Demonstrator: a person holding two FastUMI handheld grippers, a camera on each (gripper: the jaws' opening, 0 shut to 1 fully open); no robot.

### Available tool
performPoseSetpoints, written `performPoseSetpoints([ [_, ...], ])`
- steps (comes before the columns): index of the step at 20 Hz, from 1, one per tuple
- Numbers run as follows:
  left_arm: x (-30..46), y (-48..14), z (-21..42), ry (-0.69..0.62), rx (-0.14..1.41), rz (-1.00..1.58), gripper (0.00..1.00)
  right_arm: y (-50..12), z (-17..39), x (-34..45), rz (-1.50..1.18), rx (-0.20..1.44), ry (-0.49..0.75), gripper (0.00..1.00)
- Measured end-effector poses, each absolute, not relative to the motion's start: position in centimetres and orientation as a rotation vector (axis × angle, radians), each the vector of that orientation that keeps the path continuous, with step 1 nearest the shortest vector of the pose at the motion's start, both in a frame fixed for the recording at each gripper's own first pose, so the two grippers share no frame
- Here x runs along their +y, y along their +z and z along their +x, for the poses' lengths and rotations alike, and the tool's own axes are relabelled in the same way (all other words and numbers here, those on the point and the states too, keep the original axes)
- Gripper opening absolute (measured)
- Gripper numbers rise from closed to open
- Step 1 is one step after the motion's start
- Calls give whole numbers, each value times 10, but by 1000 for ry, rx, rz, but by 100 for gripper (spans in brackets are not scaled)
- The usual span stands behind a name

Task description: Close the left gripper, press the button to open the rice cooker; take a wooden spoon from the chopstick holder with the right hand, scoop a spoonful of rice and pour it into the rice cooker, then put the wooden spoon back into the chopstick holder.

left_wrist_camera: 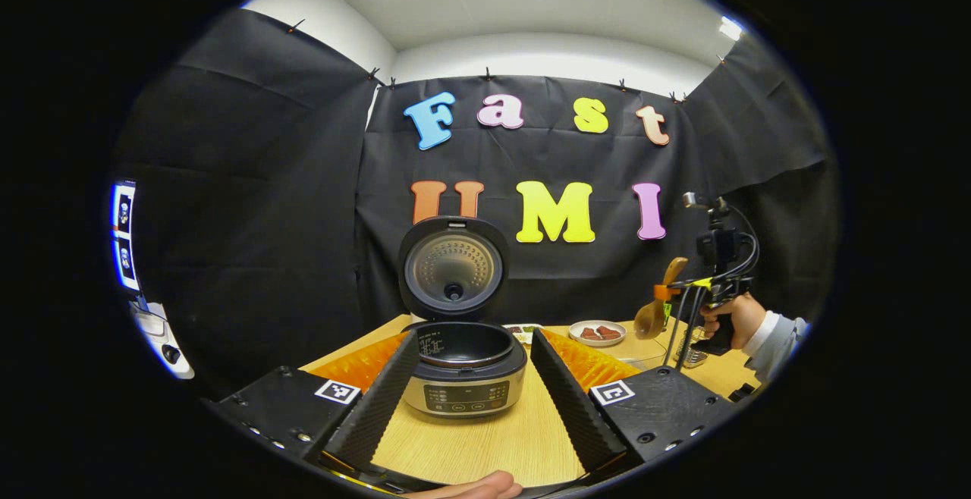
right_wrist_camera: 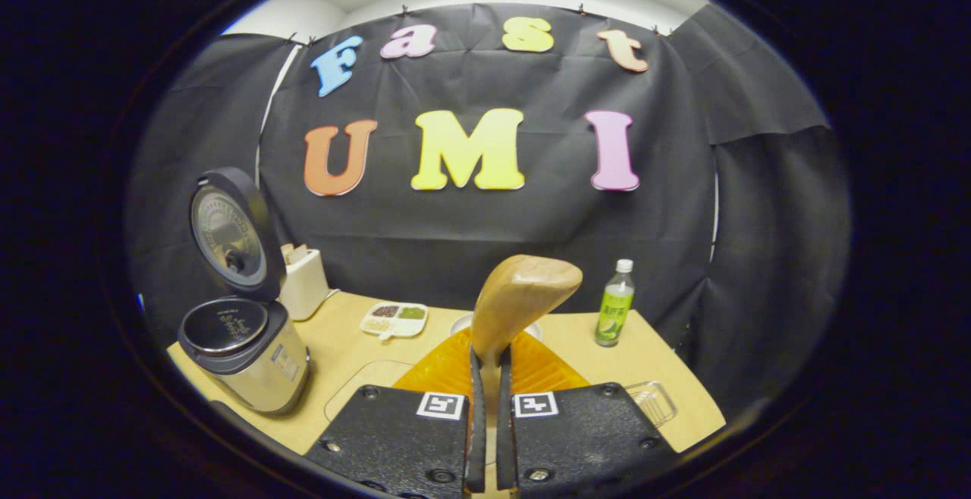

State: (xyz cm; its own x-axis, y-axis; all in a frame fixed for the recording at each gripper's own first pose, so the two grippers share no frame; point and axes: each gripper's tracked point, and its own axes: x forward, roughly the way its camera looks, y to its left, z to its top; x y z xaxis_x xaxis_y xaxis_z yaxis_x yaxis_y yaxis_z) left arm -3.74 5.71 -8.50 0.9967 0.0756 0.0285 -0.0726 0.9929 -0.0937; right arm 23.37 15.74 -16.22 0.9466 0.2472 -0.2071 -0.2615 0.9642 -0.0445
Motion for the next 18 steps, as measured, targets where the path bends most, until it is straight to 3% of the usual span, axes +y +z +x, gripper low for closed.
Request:
performPoseSetpoints([
  [4, 66, -91, -43, 78, -9, -83, 95, -214, 250, 176, -153, 316, 261, 11],
  [9, 76, -97, -43, 95, -1, -103, 95, -239, 260, 176, -218, 347, 215, 11],
  [14, 73, -103, -44, 84, 20, -141, 95, -250, 236, 228, -23, 424, 373, 11],
  [18, 75, -99, -46, 84, 13, -123, 95, -249, 229, 233, 193, 477, 403, 11],
])
